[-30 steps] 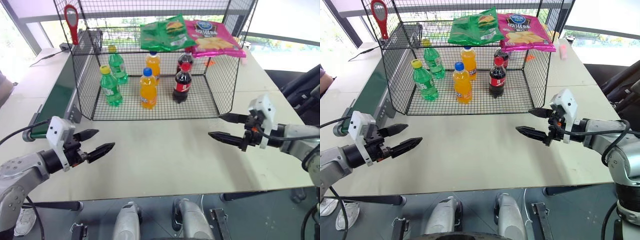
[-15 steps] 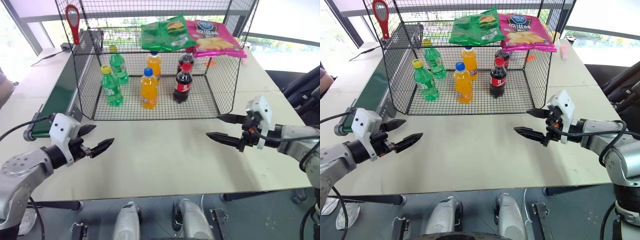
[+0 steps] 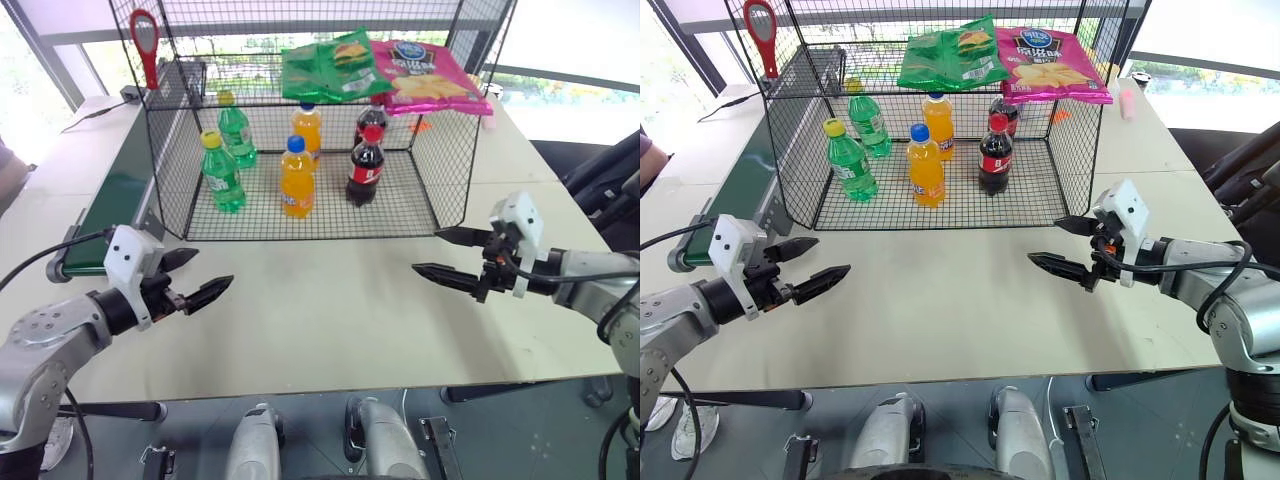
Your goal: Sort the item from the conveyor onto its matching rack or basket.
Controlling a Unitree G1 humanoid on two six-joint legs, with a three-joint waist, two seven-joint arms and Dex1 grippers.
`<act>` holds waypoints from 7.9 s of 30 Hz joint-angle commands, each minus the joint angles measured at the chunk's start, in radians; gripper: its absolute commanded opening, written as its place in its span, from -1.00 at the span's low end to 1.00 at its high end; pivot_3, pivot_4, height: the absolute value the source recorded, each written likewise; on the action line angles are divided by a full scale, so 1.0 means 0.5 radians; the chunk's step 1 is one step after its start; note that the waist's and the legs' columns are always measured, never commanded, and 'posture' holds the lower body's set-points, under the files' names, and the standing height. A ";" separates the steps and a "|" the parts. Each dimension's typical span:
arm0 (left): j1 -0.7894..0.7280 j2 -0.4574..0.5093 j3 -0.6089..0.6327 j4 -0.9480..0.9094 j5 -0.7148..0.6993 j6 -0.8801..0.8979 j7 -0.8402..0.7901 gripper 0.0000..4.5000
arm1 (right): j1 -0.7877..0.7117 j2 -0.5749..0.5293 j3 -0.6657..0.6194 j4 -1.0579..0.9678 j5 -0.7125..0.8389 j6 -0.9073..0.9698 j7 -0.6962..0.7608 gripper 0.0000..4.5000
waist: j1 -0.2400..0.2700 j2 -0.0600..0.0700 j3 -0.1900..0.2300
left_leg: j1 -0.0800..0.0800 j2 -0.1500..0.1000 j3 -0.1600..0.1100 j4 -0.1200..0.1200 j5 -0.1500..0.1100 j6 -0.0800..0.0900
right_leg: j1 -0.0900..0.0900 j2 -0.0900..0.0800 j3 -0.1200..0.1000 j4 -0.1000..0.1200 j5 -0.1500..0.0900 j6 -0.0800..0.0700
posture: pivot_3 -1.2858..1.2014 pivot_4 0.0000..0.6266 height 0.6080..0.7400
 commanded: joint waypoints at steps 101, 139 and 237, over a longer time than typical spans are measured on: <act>-0.046 0.662 0.028 1.521 2.075 -2.139 0.549 1.00 | -0.250 0.291 0.308 -0.384 0.054 0.020 -0.261 1.00 | -0.002 0.002 0.000 | -0.010 0.003 0.010 -0.002 0.000 0.000 | -0.018 -0.003 0.000 0.006 0.008 -0.010 | 0.03 -0.52 1.00; -0.413 0.267 0.232 0.076 2.621 -1.743 1.125 -0.93 | -0.558 -0.066 -0.108 0.218 0.018 -0.116 0.000 1.00 | 0.002 0.000 -0.002 | -0.001 0.002 0.009 0.003 0.001 0.000 | -0.007 -0.003 0.000 0.010 0.013 -0.005 | 0.03 -0.52 1.00; -2.775 -0.643 -1.281 2.969 2.586 -1.623 1.081 0.50 | -0.220 -0.064 -0.445 -0.308 0.368 0.055 -0.451 1.00 | 0.059 -0.007 0.001 | 0.017 -0.001 0.004 0.003 0.000 0.001 | 0.016 -0.003 0.002 0.005 0.003 0.001 | 0.03 -0.52 1.00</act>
